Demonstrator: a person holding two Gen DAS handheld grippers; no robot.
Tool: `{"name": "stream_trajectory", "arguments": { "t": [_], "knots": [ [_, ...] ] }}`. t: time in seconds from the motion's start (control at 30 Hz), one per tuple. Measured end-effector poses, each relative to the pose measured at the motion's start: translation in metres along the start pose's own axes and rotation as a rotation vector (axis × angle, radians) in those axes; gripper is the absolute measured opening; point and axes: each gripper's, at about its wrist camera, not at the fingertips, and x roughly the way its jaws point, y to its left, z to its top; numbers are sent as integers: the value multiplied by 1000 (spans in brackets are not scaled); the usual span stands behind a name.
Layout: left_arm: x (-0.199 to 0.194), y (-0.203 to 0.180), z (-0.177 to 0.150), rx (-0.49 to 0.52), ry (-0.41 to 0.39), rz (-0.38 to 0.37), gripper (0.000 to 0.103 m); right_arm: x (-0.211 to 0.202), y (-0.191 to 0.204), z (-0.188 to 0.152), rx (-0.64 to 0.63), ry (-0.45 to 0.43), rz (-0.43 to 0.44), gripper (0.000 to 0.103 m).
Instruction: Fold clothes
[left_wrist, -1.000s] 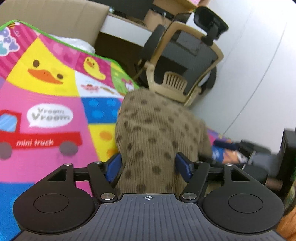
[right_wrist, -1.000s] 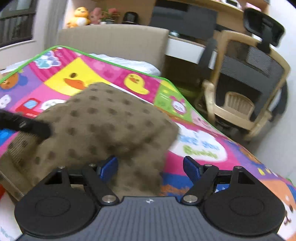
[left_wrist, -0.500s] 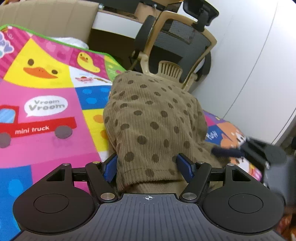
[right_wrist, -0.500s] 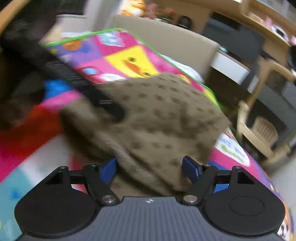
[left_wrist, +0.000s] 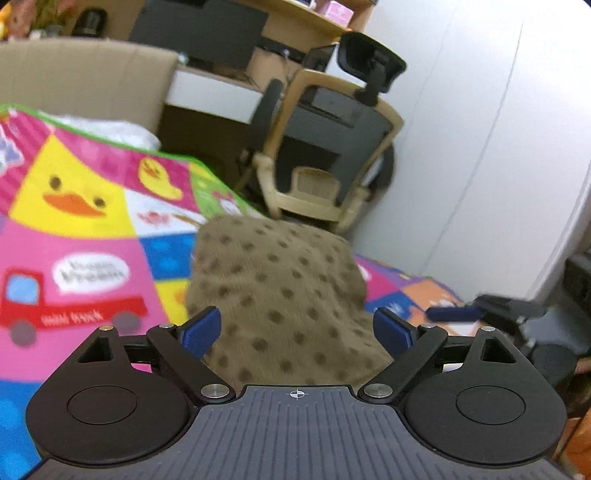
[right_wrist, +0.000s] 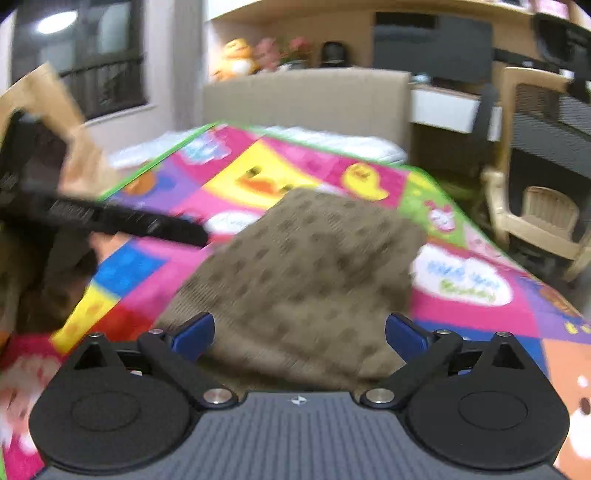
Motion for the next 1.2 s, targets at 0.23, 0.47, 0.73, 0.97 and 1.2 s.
{"name": "stream_trajectory", "arguments": {
  "t": [0.23,0.47,0.73,0.97,1.2],
  "knots": [
    [41,17,-15,-1,116,144,99,68,-23,-5,36,103,-252,102],
    [22,11,-26,16,59,167,98,38,-32,-25,168,36,-271,103],
    [-20,-16,-65,22,28,200,98,-28,-16,-67,215,-65,-217,103],
    [-53,-44,-98,50,27,232,98,-75,8,-94,80,-87,-228,103],
    [-71,-101,-122,224,-18,280,102,-92,14,-116,129,-34,-182,103]
  ]
}}
